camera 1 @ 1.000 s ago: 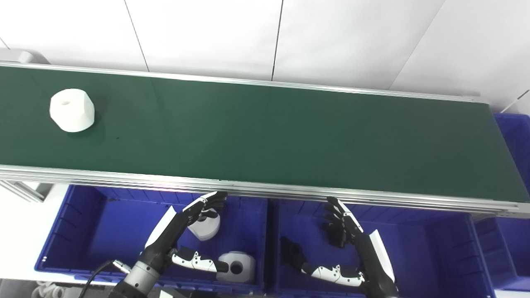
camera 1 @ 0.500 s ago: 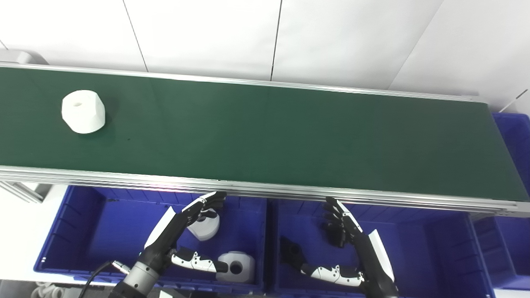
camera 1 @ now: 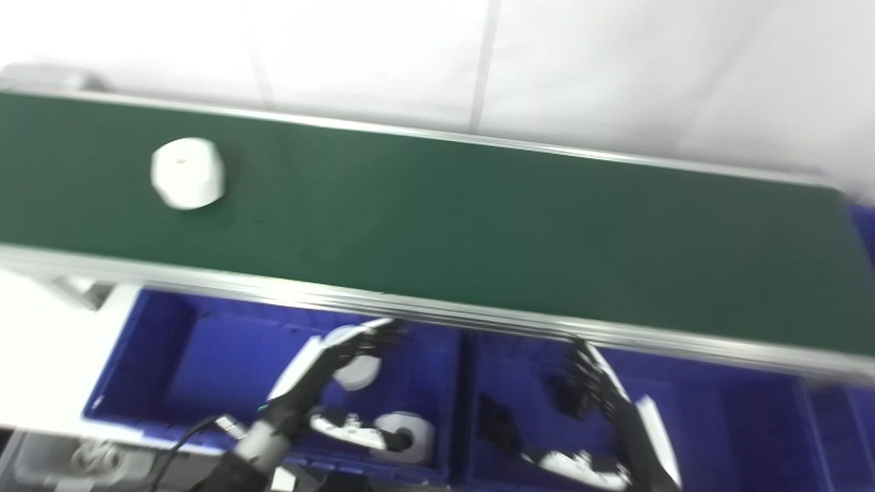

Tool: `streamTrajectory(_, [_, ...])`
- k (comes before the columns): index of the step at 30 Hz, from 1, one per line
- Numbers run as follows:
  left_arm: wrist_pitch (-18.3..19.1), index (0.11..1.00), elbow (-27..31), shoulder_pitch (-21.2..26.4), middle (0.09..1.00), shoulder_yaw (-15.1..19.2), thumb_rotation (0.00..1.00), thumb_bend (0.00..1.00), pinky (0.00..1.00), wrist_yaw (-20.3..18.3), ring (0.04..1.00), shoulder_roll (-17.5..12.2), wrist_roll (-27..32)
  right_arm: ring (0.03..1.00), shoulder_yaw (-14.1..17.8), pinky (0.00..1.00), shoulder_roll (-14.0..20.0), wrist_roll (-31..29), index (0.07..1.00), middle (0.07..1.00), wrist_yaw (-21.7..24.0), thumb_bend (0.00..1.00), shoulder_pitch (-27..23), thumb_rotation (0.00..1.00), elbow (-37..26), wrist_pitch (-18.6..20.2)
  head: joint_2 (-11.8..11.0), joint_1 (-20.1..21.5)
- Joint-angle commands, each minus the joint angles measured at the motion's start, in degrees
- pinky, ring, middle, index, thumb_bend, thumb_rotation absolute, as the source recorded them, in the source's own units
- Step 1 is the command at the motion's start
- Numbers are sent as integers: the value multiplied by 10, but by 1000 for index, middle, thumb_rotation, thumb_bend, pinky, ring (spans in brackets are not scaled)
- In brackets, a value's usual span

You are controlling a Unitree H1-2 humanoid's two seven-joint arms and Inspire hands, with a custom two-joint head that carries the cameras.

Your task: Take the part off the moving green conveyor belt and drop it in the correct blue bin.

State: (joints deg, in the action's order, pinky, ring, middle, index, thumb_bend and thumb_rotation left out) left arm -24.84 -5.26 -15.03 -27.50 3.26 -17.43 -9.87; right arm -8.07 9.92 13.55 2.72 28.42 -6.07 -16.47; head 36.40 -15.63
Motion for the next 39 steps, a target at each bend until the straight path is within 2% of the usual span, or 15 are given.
streamTrajectory(1, [-21,839,5,10,843,-8,256,861,750,27,806,2,-17,869,2,823,5,-10,953,907,-2,856,-6,262,-6,-40,-7,-3])
streamTrajectory(6, [-21,834,-7,16,837,-28,255,873,771,56,810,4,-31,885,1,842,8,-10,965,919,1,837,-5,216,-8,-24,-31,-7])
streamTrajectory(13, [-21,826,-20,27,829,-53,232,886,763,86,802,-3,-27,888,1,848,8,-5,966,918,-1,845,-8,219,2,-26,-42,-2])
streamTrajectory(22, [-21,804,-31,49,807,-98,254,903,716,156,771,-31,-38,864,-3,797,-1,3,952,904,-12,858,-21,207,39,-47,-88,5])
streamTrajectory(26, [-21,782,-17,58,789,-118,237,912,681,193,748,-44,-47,864,-4,800,-5,6,950,900,-15,860,-23,188,43,-39,-98,8])
streamTrajectory(28, [-21,774,-5,60,780,-122,245,919,661,199,737,-48,-42,857,-4,780,-6,8,948,893,-15,862,-24,203,45,-37,-101,9])
streamTrajectory(31, [-21,761,34,62,779,-112,229,933,656,194,737,-51,-22,858,-4,786,-7,11,946,891,-16,859,-30,201,51,-40,-108,10])
streamTrajectory(33, [-21,753,60,64,780,-99,204,947,670,184,745,-53,-8,864,-5,797,-8,11,947,895,-15,855,-33,209,56,-41,-110,9])
streamTrajectory(39, [-21,767,126,77,790,-51,211,928,685,160,760,-62,-4,865,-5,798,-12,12,943,892,-19,861,-42,221,70,-45,-116,13])
